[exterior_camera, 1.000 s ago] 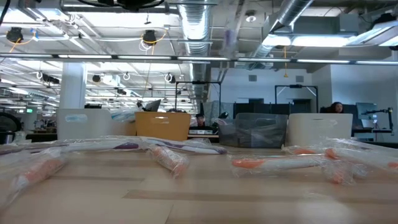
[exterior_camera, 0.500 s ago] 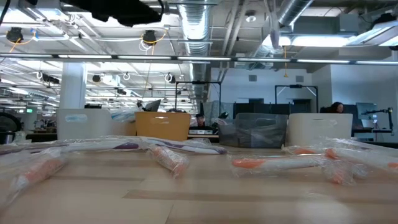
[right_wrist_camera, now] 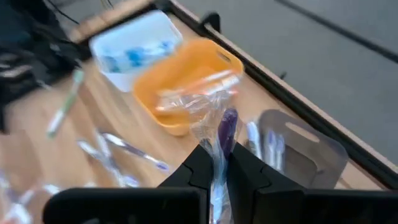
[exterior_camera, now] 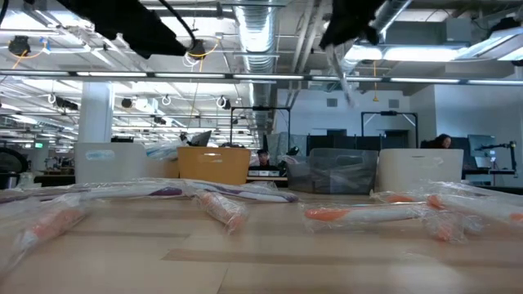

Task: Pick & Place Toothbrushes
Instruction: Put the violet toothbrush into the gray bin

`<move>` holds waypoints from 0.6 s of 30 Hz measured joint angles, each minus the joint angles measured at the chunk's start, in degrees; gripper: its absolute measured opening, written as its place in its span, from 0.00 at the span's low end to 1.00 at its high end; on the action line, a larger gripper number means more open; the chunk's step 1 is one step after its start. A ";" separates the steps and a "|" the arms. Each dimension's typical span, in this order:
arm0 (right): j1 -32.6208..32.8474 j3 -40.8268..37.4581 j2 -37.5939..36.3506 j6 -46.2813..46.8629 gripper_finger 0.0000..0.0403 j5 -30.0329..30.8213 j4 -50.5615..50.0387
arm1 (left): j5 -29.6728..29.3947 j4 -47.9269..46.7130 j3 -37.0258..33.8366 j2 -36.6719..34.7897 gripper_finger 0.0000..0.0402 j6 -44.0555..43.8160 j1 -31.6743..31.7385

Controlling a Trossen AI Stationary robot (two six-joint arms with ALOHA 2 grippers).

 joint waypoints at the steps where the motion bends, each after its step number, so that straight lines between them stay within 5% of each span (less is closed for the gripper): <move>1: -2.05 0.18 1.24 -0.80 0.05 -1.67 0.13 | 0.43 -0.93 0.00 -0.56 0.45 -1.61 0.00; 9: -13.30 10.33 15.59 -9.13 0.05 -7.91 -5.33 | 1.28 -7.81 0.00 -3.01 0.44 -8.92 0.00; 18: -15.94 27.79 32.92 -12.25 0.05 -8.10 -25.89 | 6.44 -12.57 -0.04 -4.14 0.43 -11.46 -0.11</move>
